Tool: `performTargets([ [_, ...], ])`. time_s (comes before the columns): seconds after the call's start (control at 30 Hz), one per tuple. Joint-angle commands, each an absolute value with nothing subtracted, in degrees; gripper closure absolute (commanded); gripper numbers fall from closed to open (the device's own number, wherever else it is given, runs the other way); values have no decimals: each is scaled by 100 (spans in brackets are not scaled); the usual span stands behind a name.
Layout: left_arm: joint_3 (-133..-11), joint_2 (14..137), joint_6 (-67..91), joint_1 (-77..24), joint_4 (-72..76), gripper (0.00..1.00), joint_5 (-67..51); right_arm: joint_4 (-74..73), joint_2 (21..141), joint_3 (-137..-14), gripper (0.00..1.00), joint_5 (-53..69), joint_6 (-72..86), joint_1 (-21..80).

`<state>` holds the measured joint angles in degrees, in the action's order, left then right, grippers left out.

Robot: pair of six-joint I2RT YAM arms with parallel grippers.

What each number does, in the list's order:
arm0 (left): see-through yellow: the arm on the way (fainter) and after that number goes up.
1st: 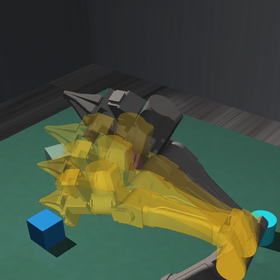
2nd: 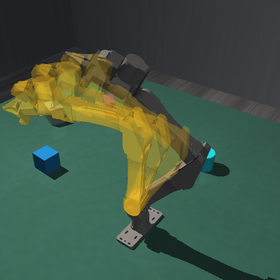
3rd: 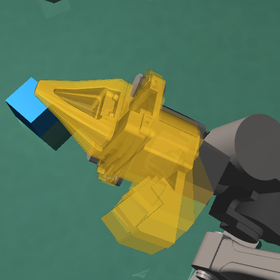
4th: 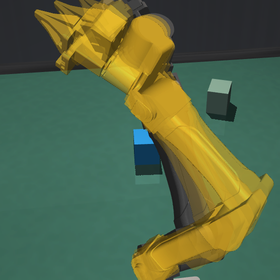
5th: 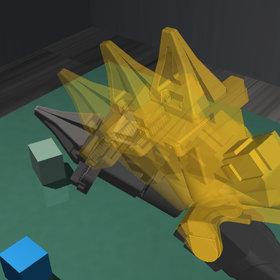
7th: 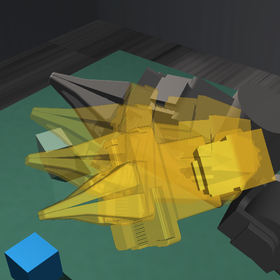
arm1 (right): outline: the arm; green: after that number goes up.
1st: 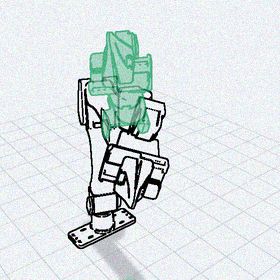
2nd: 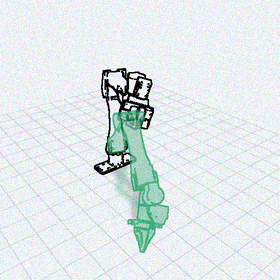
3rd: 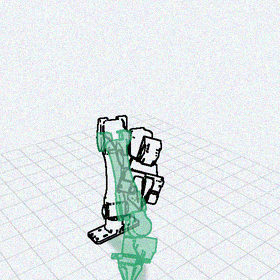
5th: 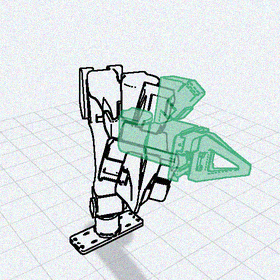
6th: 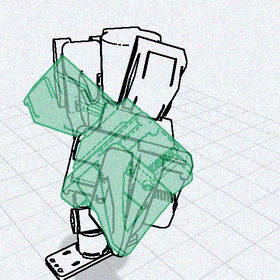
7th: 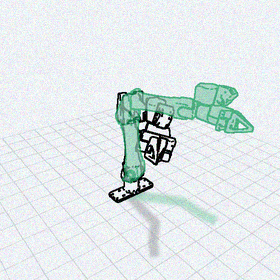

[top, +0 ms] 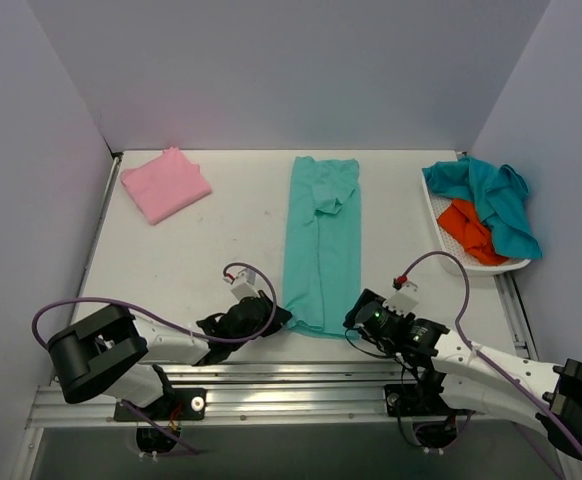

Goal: Fold and stack the t-shirts
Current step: Grab the bottom of the folded rectangular tshirt with both arms

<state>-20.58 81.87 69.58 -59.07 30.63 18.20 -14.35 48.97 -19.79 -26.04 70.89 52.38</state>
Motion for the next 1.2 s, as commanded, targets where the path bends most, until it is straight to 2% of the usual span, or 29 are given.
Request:
performTargets([
  [0.0, -2039, 8130, 6855, -5871, 2927, 92, 1995, -1249, 4869, -1714, 19, -2382, 7478, 5457],
  [0.27, -2109, 8323, 6855, -5871, 2988, 92, 1942, -712, 4966, -1266, 41, -2268, 7919, 5792],
  [0.53, -2162, 8437, 6829, -5862, 2997, 92, 1925, -887, 4843, -1283, 54, -2399, 7980, 5801],
  [0.6, -2171, 8455, 6829, -5871, 2997, 92, 1934, -958, 4825, -1292, 62, -2461, 7980, 5801],
  [0.63, -2171, 8464, 6838, -5871, 2997, 92, 1942, -949, 4808, -1292, 73, -2470, 7980, 5801],
  [0.77, -2145, 8499, 6855, -5871, 3023, 93, 1942, -862, 4834, -1266, 100, -2461, 7937, 5801],
  [0.93, -2136, 8455, 6838, -5871, 2954, 94, 1907, -756, 4913, -1248, 100, -2426, 7901, 5809],
  [1.17, -2662, 7605, 6785, -6301, 804, 97, 2126, -1317, 4790, -1511, 100, -2408, 7971, 5932],
])
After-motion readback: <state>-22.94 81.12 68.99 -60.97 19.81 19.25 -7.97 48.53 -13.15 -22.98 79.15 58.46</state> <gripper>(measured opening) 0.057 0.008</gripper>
